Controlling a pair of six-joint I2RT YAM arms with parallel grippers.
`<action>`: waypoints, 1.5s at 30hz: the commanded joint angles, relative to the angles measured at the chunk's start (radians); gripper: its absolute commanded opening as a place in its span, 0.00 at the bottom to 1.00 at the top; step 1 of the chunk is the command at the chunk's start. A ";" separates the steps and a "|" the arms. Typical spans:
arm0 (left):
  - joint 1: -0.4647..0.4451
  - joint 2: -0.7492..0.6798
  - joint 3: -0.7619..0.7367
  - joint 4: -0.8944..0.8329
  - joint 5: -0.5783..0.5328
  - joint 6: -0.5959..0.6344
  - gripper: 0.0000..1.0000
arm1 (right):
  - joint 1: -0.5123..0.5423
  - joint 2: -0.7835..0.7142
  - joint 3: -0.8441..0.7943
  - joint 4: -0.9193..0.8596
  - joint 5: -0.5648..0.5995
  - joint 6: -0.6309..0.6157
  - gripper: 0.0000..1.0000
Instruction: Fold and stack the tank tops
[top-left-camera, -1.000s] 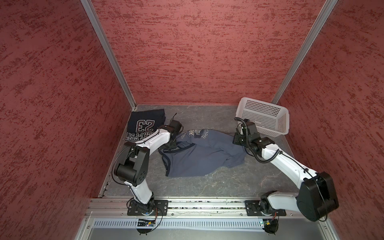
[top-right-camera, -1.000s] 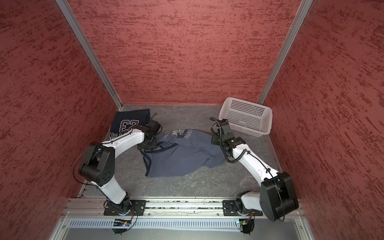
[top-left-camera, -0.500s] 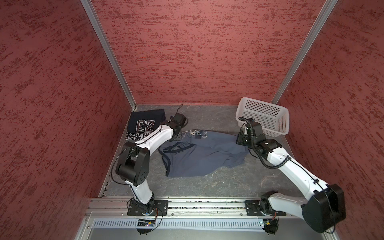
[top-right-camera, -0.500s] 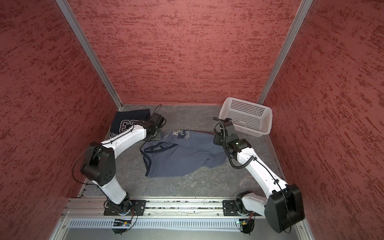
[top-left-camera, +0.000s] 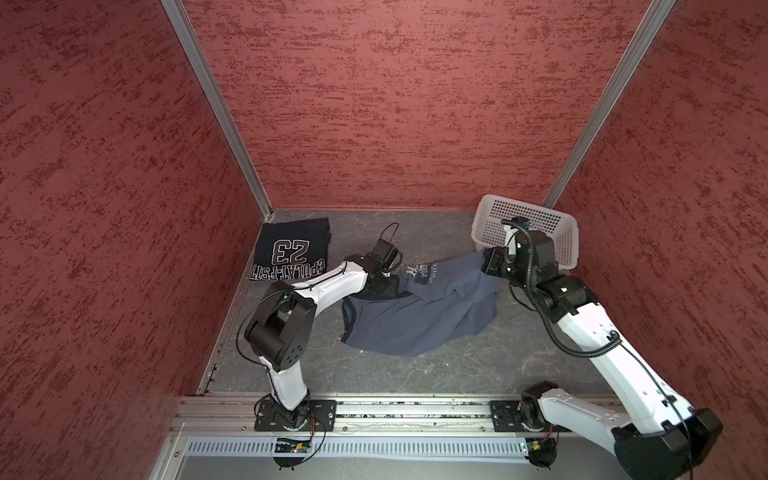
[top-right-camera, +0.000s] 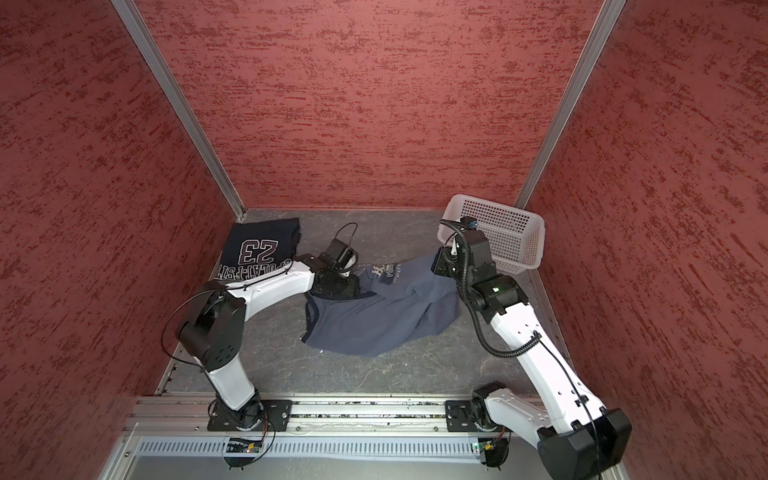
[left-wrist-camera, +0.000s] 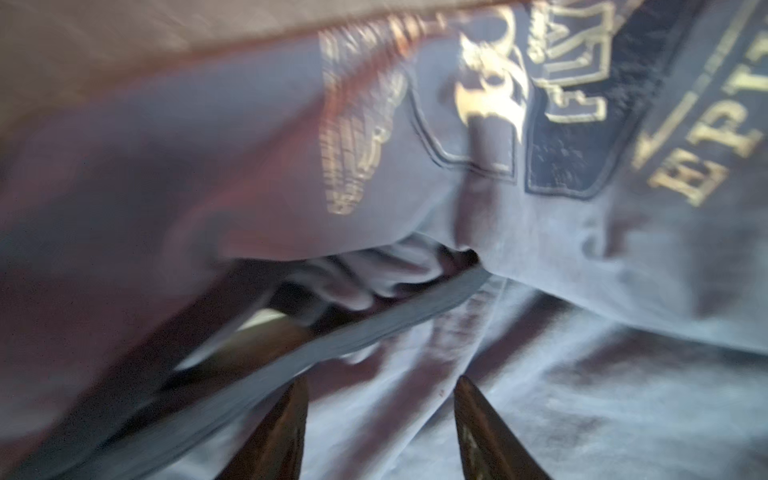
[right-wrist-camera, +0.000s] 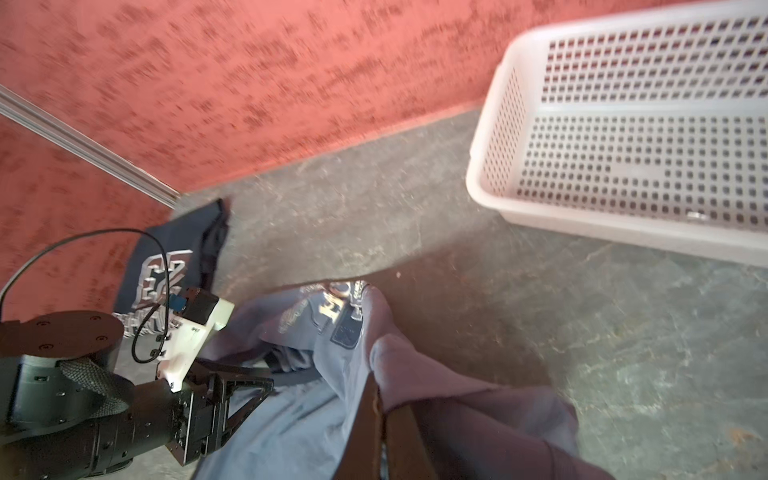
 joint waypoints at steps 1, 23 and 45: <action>-0.029 0.058 0.072 0.061 0.069 0.018 0.55 | -0.006 -0.002 -0.019 0.002 0.013 0.018 0.00; -0.104 0.279 0.261 -0.055 -0.063 0.040 0.35 | -0.017 0.001 -0.038 0.004 0.032 0.005 0.00; -0.046 -0.036 -0.122 0.200 -0.063 -0.013 0.00 | -0.036 0.001 -0.047 0.006 0.085 -0.017 0.00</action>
